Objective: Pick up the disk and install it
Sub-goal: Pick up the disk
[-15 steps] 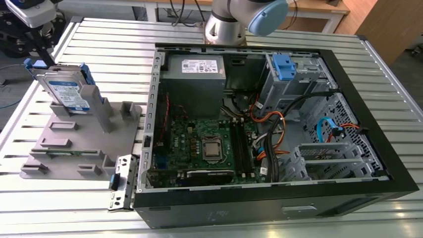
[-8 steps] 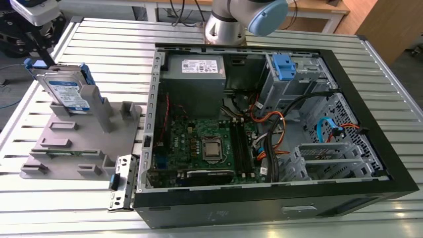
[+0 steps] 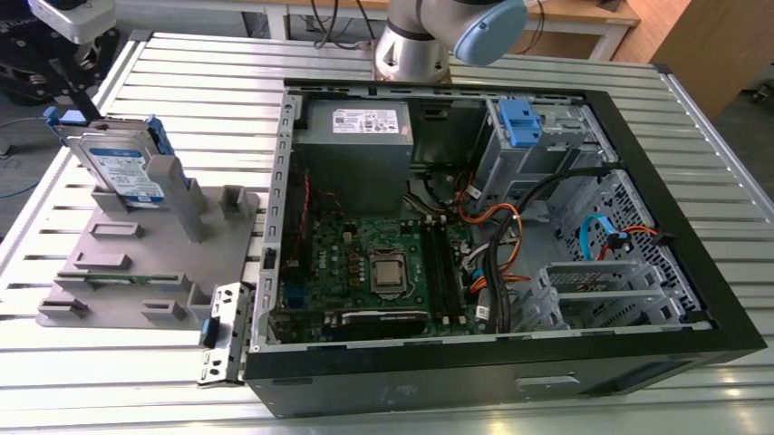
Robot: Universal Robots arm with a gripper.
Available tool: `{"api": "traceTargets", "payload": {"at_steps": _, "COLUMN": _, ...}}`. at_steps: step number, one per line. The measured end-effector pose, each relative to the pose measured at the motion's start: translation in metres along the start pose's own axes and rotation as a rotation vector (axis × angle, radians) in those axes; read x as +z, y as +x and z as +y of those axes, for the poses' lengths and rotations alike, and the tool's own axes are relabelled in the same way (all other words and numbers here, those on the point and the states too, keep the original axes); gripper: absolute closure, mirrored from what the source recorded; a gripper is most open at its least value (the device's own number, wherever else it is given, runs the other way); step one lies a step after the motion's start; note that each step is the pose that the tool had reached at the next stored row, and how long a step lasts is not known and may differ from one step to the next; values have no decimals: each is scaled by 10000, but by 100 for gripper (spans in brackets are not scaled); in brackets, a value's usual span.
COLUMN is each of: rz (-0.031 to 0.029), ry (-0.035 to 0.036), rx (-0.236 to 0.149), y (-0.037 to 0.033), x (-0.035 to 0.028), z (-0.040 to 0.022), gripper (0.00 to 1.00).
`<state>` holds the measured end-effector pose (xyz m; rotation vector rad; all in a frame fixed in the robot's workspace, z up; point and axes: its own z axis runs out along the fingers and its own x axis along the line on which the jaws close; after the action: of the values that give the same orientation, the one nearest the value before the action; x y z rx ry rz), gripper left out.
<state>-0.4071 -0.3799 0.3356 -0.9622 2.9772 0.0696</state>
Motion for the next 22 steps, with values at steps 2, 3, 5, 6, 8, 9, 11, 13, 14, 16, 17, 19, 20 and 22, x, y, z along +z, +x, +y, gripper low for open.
{"api": "traceTargets", "payload": {"at_steps": 2, "rz": 10, "ry": -7, "rx": -282, "y": 0, "x": 3, "z": 0, "gripper": 89}}
{"api": "traceTargets", "payload": {"at_steps": 3, "rz": 16, "ry": -11, "rx": -424, "y": 0, "x": 4, "z": 0, "gripper": 89}}
{"api": "traceTargets", "payload": {"at_steps": 5, "rz": 26, "ry": -17, "rx": -683, "y": 0, "x": 6, "z": 0, "gripper": 89}}
{"api": "traceTargets", "payload": {"at_steps": 6, "rz": 31, "ry": -20, "rx": -807, "y": 0, "x": 7, "z": 0, "gripper": 89}}
{"api": "traceTargets", "payload": {"at_steps": 8, "rz": 40, "ry": -26, "rx": -1056, "y": 0, "x": 9, "z": 0, "gripper": 89}}
{"api": "traceTargets", "payload": {"at_steps": 9, "rz": 45, "ry": -29, "rx": -1173, "y": 1, "x": 10, "z": 0, "gripper": 89}}
{"api": "traceTargets", "payload": {"at_steps": 11, "rz": 54, "ry": -35, "rx": -1388, "y": 1, "x": 12, "z": 0, "gripper": 89}}
{"api": "traceTargets", "payload": {"at_steps": 13, "rz": 62, "ry": -40, "rx": -1598, "y": 1, "x": 14, "z": -1, "gripper": 89}}
{"api": "traceTargets", "payload": {"at_steps": 14, "rz": 65, "ry": -43, "rx": -1706, "y": 1, "x": 15, "z": 0, "gripper": 89}}
{"api": "traceTargets", "payload": {"at_steps": 16, "rz": 73, "ry": -48, "rx": -1922, "y": 1, "x": 17, "z": -1, "gripper": 89}}
{"api": "traceTargets", "payload": {"at_steps": 17, "rz": 78, "ry": -51, "rx": -2032, "y": 1, "x": 18, "z": -1, "gripper": 89}}
{"api": "traceTargets", "payload": {"at_steps": 19, "rz": 86, "ry": -57, "rx": -2249, "y": 1, "x": 20, "z": -1, "gripper": 89}}
{"api": "traceTargets", "payload": {"at_steps": 20, "rz": 90, "ry": -59, "rx": -2345, "y": 1, "x": 20, "z": -1, "gripper": 89}}
{"api": "traceTargets", "payload": {"at_steps": 22, "rz": 93, "ry": -61, "rx": -2425, "y": 1, "x": 20, "z": -1, "gripper": 89}}
